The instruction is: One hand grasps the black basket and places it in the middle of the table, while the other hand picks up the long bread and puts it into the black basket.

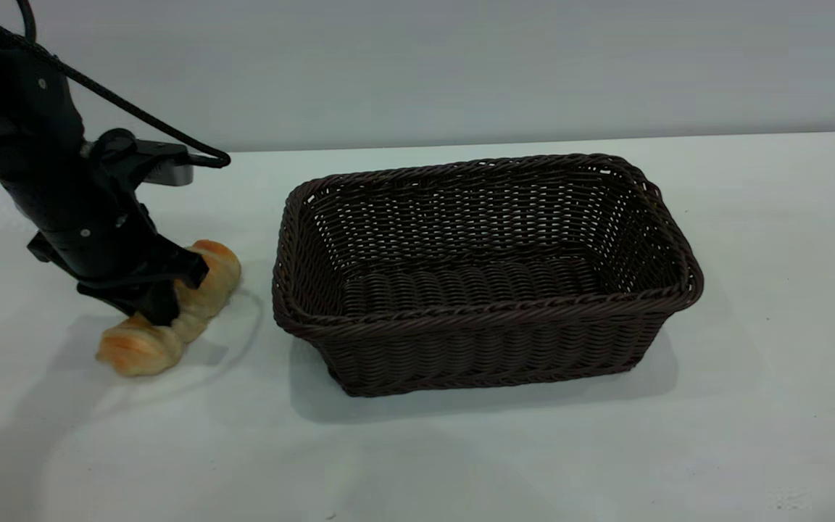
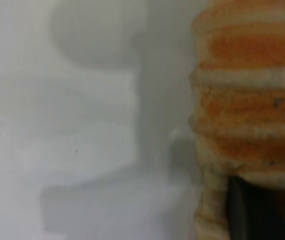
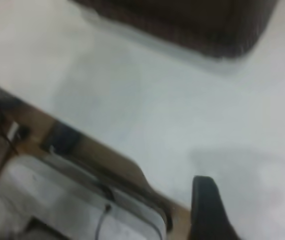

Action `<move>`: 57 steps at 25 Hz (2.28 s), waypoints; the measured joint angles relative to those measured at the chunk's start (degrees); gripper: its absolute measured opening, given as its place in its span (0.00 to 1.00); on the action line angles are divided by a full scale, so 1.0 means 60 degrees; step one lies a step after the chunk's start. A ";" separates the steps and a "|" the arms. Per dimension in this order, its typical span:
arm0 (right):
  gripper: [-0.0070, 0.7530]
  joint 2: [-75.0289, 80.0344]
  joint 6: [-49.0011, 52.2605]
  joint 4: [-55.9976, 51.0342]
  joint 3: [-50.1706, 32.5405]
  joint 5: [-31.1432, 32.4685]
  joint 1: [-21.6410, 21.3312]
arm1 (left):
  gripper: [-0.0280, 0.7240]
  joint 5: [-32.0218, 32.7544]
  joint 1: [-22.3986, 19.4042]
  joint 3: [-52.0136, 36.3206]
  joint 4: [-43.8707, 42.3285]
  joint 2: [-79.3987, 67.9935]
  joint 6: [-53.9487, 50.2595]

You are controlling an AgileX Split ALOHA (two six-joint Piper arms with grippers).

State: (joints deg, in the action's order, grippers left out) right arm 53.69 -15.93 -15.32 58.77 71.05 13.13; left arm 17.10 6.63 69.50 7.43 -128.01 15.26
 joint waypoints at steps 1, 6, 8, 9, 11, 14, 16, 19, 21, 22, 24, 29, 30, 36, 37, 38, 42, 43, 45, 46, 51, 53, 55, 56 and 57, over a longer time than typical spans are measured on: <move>0.64 -0.0446 0.0029 0.0177 -0.0464 0.0000 0.0000 | 0.16 0.0223 0.0000 -0.0022 -0.0110 0.0148 0.0000; 0.64 -0.2527 0.0454 0.0969 -0.2868 0.0000 0.0000 | 0.16 0.1031 0.0121 -0.0092 -0.0319 0.1743 0.0165; 0.64 -0.3458 0.0669 0.1290 -0.3600 -0.0019 0.0000 | 0.16 0.1194 0.0340 -0.0092 -0.0323 0.2595 0.0469; 0.64 -0.3928 0.0748 0.1423 -0.3944 -0.0107 0.0000 | 0.16 0.1240 0.0523 -0.0092 -0.0323 0.2909 0.0615; 0.64 -0.4771 0.0921 0.1698 -0.4446 -0.0349 0.0000 | 0.16 0.1266 0.0965 -0.0092 -0.0314 0.3498 0.0870; 0.64 -0.5928 0.1176 0.1892 -0.5008 -0.0621 0.0000 | 0.16 0.1243 0.1886 -0.0092 -0.0056 0.3871 0.0976; 0.64 -0.6608 0.1351 0.1913 -0.5154 -0.0864 0.0000 | 0.16 0.1145 0.2636 -0.0092 0.0230 0.3832 0.1008; 0.64 -0.7234 0.1613 0.2061 -0.5235 -0.0963 0.0000 | 0.15 0.0360 0.3633 -0.0092 0.0634 0.3410 0.0998; 0.64 -0.7439 0.1781 0.2181 -0.5255 -0.0972 0.0000 | 0.15 -0.0352 0.4160 -0.0092 0.0988 0.2978 0.0969; 0.64 -0.7490 0.1840 0.2224 -0.5266 -0.0972 0.0000 | 0.15 -0.0649 0.4402 -0.0092 0.1102 0.2702 0.0969; 0.64 -0.7536 0.1889 0.2244 -0.5286 -0.0972 0.0000 | 0.15 -0.1096 0.4763 -0.0092 0.1137 0.2160 0.0989; 0.63 -0.7536 0.1889 0.2250 -0.5286 -0.0979 0.0000 | 0.14 -0.1963 0.4922 -0.0092 0.1137 0.1058 0.1007; 0.62 -0.7536 0.1889 0.2250 -0.5286 -0.0979 0.0000 | 0.15 -0.2004 0.4922 -0.0092 0.1137 0.0931 0.1007; 0.60 -0.7536 0.1889 0.2255 -0.5286 -0.0982 0.0000 | 0.44 -0.2097 0.4821 -0.0092 0.1137 0.0892 0.1007; 0.59 -0.7536 0.1889 0.2255 -0.5286 -0.0982 0.0000 | 0.53 -0.2053 0.4793 -0.0092 0.1128 0.0950 0.1007; 0.59 -0.7536 0.1889 0.2255 -0.5286 -0.0991 0.0000 | 0.62 -0.1971 0.4745 -0.0092 0.1128 0.1047 0.1007; 0.57 -0.7536 0.1889 0.2255 -0.5286 -0.0991 0.0000 | 0.87 -0.1399 0.4594 -0.0092 0.1128 0.2034 0.1007; 0.56 -0.7536 0.1889 0.2255 -0.5286 -0.0991 0.0000 | 0.89 -0.1067 0.4556 -0.0092 0.1107 0.2431 0.1007; 0.56 -0.7536 0.1889 0.2255 -0.5286 -0.0991 0.0000 | 0.91 -0.0257 0.4451 -0.0092 0.0863 0.3299 0.1007; 0.56 -0.7536 0.1889 0.2255 -0.5286 -0.0991 0.0000 | 0.91 0.0275 0.4449 -0.0092 0.0734 0.3840 0.1007; 0.56 -0.7536 0.1889 0.2295 -0.5286 -0.0991 0.0000 | 0.87 0.3292 0.4441 -0.0092 0.0210 0.6757 0.0903; 0.56 -0.7536 0.1880 0.2295 -0.5286 -0.0991 0.0000 | 0.84 0.4453 0.4441 -0.0092 0.0116 0.7835 0.0735; 0.56 -0.7536 0.1880 0.2295 -0.5286 -0.0991 0.0000 | 0.81 0.5605 0.4441 -0.0102 0.0061 0.8897 0.0503; 0.56 -0.7536 0.1880 0.2295 -0.5286 -0.0991 0.0000 | 0.81 0.6201 0.4441 -0.0102 0.0015 0.9295 0.0374; 0.56 -0.7536 0.1880 0.2295 -0.5286 -0.0991 0.0000 | 0.81 0.6761 0.4441 -0.0102 -0.0044 0.9738 0.0182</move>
State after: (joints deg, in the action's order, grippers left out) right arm 8.47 -4.65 -1.55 27.06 65.11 13.13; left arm 57.67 33.27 68.89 7.17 -69.58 16.35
